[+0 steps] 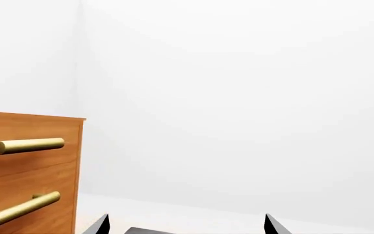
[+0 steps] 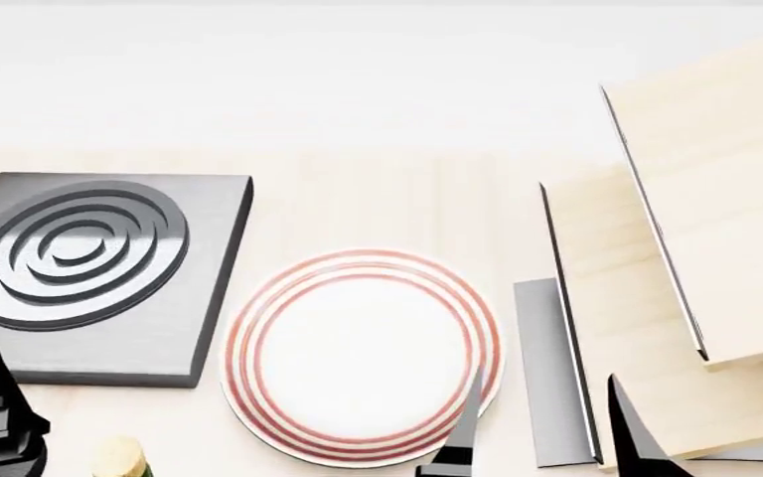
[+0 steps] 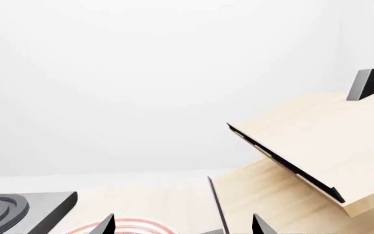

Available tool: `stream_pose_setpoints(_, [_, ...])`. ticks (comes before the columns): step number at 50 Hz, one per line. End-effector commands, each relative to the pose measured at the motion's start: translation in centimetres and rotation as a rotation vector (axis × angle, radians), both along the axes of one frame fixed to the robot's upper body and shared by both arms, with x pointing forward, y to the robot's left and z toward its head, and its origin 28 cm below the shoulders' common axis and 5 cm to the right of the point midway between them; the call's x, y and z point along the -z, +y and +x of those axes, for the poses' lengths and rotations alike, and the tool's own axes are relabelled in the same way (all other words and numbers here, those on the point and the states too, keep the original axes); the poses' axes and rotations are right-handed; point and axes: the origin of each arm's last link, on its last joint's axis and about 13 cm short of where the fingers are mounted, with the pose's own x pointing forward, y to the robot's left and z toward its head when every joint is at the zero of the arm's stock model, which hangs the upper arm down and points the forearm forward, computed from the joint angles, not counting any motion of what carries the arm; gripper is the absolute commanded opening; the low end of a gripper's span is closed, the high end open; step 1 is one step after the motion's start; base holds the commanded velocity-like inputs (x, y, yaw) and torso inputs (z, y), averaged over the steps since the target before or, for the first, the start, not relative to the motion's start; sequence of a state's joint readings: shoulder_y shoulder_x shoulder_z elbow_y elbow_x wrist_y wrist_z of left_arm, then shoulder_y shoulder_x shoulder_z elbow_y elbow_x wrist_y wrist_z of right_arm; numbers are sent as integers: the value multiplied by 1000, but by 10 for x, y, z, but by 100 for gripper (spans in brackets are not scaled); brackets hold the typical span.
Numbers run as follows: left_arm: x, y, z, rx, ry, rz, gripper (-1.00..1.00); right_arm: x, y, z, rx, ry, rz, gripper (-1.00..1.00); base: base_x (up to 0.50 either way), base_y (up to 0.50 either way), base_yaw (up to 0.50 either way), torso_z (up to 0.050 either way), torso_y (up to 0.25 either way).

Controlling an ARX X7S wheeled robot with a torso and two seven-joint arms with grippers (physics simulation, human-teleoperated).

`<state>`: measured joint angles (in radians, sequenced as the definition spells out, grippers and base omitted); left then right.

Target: Pick up the akita bowl and put it on the plate.

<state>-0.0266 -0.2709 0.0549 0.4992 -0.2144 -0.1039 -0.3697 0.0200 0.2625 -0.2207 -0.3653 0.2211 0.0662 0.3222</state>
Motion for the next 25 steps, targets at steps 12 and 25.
stream_pose_setpoints(12, [-8,7,-5,-37,4,59,100,1,1,2,-6,6,2,100,0,0,0,0,0])
stream_pose_setpoints(25, [-21,27,-15,-154,21,163,100,2,3,4,-11,15,-3,100,0,0,0,0,0])
